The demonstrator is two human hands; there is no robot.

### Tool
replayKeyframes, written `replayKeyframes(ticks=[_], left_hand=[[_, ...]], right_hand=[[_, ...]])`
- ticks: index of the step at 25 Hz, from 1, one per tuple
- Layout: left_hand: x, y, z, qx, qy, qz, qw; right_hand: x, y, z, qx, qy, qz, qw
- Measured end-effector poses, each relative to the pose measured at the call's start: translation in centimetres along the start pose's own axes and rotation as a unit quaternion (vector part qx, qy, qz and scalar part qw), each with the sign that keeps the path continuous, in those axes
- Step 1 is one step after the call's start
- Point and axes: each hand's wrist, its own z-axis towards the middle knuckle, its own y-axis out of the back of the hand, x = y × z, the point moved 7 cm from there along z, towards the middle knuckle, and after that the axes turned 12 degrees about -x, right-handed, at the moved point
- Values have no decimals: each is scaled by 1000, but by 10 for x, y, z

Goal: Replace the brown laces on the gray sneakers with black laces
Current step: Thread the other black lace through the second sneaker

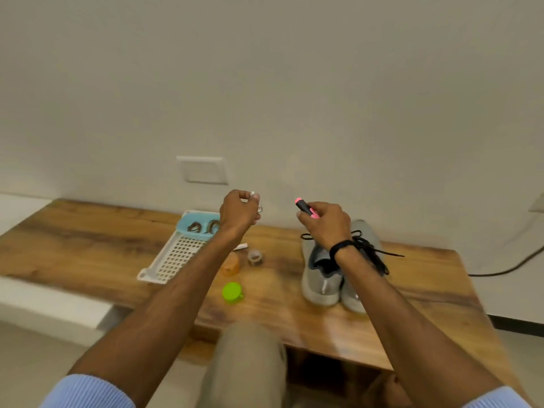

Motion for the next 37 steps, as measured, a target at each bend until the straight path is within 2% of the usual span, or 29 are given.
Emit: replayKeyframes(ticks=[3,6,8,12,14,17,19,22,24,28,31,34,37], left_hand=[[35,83,42,-50,-41,183,981],[82,137,70,-31,-52,347,936],[119,155,85,-11,-38,414,909],[183,168,106,25,15,456,889],[199,167,112,31,11,475,880],[212,165,118,29,-9,501,865],[220,163,117,34,-19,528,848],[225,160,116,29,-40,558,829],[226,159,117,22,-46,565,823],[228,159,116,3,-68,582,810],[226,159,111,-12,-79,590,803],[219,161,105,-46,-83,566,819],[210,163,96,-83,-112,492,859]], right_hand=[[35,-84,-26,126,44,-11,991],[60,-176,-58,255,110,-48,959],[68,-229,-75,298,147,-86,939],[71,-307,-98,314,224,-192,903],[64,-330,-107,334,240,-244,878],[52,-349,-104,389,213,-252,860],[51,-350,-94,415,184,-226,862],[51,-350,-70,375,126,-165,903],[51,-357,-62,332,118,-166,921],[59,-385,-66,282,162,-203,924],[66,-408,-81,305,203,-216,905],[65,-413,-90,349,193,-180,899],[64,-382,-75,314,168,-124,926]])
